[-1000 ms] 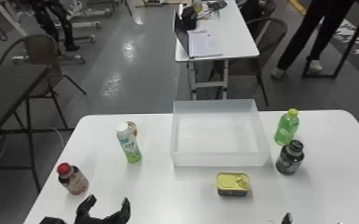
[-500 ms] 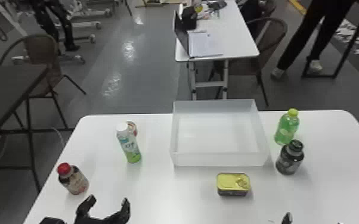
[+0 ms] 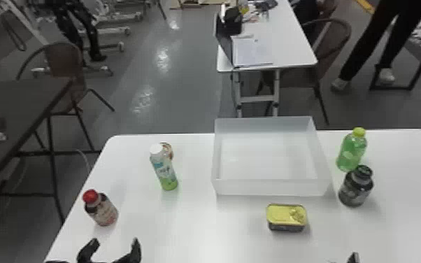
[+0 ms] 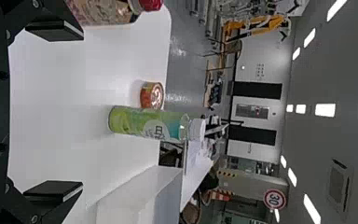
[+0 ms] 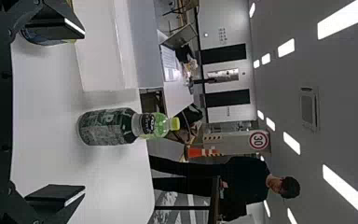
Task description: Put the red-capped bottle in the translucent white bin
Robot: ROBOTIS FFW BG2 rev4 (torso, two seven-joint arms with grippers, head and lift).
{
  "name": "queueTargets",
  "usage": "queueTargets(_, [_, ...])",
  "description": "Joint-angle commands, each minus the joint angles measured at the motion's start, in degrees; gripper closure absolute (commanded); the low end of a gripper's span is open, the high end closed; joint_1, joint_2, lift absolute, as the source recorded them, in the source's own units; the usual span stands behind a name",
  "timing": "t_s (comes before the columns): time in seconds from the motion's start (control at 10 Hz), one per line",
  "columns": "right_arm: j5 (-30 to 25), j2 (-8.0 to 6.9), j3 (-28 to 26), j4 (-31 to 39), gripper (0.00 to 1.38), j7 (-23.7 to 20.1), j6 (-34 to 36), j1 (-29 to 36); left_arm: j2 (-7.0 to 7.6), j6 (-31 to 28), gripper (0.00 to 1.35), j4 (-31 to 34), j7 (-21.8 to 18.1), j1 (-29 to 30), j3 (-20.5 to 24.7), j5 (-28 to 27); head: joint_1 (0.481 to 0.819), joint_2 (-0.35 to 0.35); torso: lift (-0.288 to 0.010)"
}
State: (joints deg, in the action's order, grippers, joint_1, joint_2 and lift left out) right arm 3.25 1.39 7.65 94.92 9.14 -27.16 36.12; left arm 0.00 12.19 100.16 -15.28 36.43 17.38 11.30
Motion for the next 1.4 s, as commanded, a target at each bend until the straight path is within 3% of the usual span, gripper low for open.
queueTargets(0.0, [0.0, 0.02, 0.0, 0.0, 0.13, 0.0, 0.0, -0.1, -0.15, 0.0, 0.17, -1.1, -1.0, -1.1, 6.1, -0.7, 0.695, 0.241, -0.018])
queueTargets(0.2, [0.1, 0.02, 0.0, -0.2, 0.13, -0.4, 0.1, -0.4, -0.15, -2.1, 0.17, -3.0, -4.7, -4.0, 13.2, -2.7, 0.695, 0.350, -0.018])
queueTargets(0.5, [0.0, 0.02, 0.0, -0.3, 0.13, -0.9, 0.4, -0.8, -0.15, -4.6, 0.16, -8.8, -14.4, -11.8, 20.8, -8.6, 0.695, 0.350, -0.018])
queueTargets(0.7, [0.0, 0.02, 0.0, -0.3, 0.13, -1.2, 0.7, -1.0, -0.15, -6.2, 0.16, -11.8, -18.4, -16.7, 24.7, -12.6, 0.695, 0.350, -0.018])
queueTargets(0.8, [0.0, 0.02, 0.0, -0.3, 0.13, -1.2, 0.7, -1.0, -0.15, -7.3, 0.16, -13.8, -21.3, -18.9, 25.7, -14.1, 0.695, 0.350, -0.018])
queueTargets(1.0, [-0.1, 0.02, 0.1, -0.3, 0.13, -1.6, 1.1, -1.1, -0.15, -8.1, 0.16, -18.8, -24.3, -21.6, 22.8, -14.5, 0.695, 0.350, -0.018])
queueTargets(1.1, [0.0, 0.02, 0.1, -0.3, 0.13, -1.7, 1.1, -1.2, 1.84, -8.4, 0.16, -21.2, -25.5, -23.3, 21.6, -15.3, 0.695, 0.350, -0.018])
queueTargets(1.2, [0.0, 0.02, 0.1, -0.3, 0.13, -1.7, 1.1, -1.3, 2.55, -8.6, 0.16, -21.9, -25.7, -24.3, 21.6, -16.3, 0.695, 0.350, -0.018])
queueTargets(1.3, [0.0, 0.02, 0.1, -0.4, 0.13, -1.8, 1.1, -1.4, 1.84, -7.1, 0.16, -21.9, -25.3, -24.7, 23.0, -17.1, 0.695, 0.350, -0.018])
